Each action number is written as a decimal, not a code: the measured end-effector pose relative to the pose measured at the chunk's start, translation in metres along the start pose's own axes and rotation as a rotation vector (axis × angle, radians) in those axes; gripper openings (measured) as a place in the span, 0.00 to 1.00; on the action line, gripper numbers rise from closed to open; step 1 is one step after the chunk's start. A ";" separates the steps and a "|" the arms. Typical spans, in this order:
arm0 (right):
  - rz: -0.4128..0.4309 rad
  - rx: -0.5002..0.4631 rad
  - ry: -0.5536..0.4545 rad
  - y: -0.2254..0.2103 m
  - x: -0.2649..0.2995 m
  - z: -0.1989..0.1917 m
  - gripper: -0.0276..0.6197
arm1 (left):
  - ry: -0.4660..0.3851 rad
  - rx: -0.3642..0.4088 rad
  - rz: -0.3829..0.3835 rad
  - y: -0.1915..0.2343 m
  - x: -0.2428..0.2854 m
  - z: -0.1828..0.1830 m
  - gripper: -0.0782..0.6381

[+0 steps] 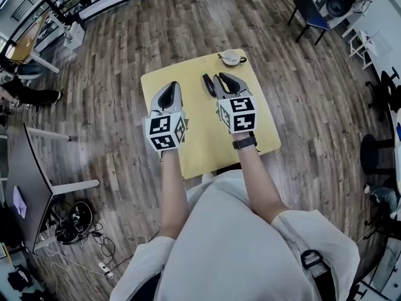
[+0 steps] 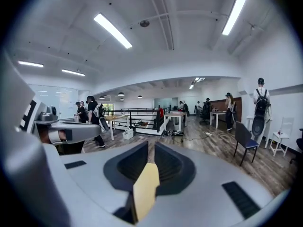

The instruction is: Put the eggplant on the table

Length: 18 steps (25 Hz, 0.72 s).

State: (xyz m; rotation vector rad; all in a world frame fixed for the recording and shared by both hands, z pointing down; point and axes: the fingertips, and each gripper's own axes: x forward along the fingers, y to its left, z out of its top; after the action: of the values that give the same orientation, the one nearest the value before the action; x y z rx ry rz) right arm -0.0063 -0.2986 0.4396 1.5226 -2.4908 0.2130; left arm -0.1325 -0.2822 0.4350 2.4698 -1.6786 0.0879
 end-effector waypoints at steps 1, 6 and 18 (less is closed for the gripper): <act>-0.003 -0.004 -0.016 0.001 -0.004 0.006 0.12 | -0.012 0.008 -0.002 -0.001 -0.003 0.006 0.12; -0.016 -0.022 -0.099 0.007 -0.030 0.040 0.11 | -0.075 0.057 0.008 -0.005 -0.023 0.039 0.12; -0.039 -0.060 -0.237 0.016 -0.071 0.084 0.06 | -0.177 0.116 0.001 -0.006 -0.058 0.082 0.12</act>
State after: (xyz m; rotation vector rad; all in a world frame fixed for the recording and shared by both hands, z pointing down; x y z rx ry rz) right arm 0.0015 -0.2500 0.3396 1.6571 -2.6141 -0.0519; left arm -0.1513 -0.2397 0.3458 2.6311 -1.7906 -0.0360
